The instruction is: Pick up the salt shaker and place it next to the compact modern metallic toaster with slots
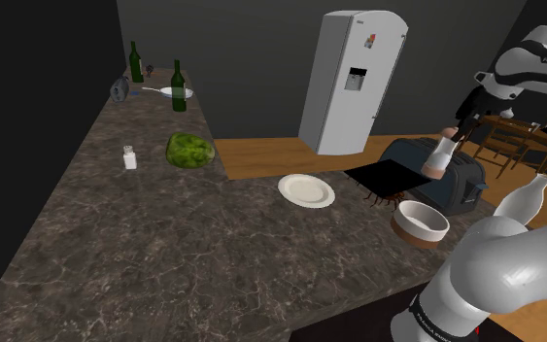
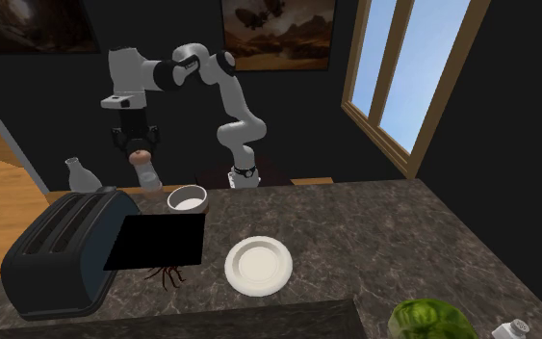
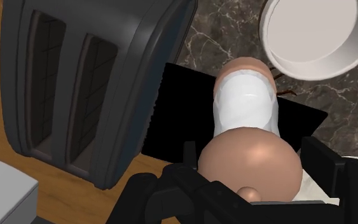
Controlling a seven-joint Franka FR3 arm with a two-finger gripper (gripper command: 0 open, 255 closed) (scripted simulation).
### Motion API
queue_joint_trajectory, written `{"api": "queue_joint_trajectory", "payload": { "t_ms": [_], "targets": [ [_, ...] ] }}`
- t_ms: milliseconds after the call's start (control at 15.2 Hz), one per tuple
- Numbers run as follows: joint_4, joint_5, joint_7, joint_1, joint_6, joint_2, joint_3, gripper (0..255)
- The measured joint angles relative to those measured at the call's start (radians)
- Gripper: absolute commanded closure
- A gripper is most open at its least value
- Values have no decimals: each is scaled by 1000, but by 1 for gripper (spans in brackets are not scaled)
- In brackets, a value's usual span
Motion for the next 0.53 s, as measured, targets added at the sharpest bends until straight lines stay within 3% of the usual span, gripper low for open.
{"api": "queue_joint_trajectory", "payload": {
  "t_ms": [528],
  "targets": [
    [-104, -33, 6, -12, 101, -10, -44, 255]
  ]
}}
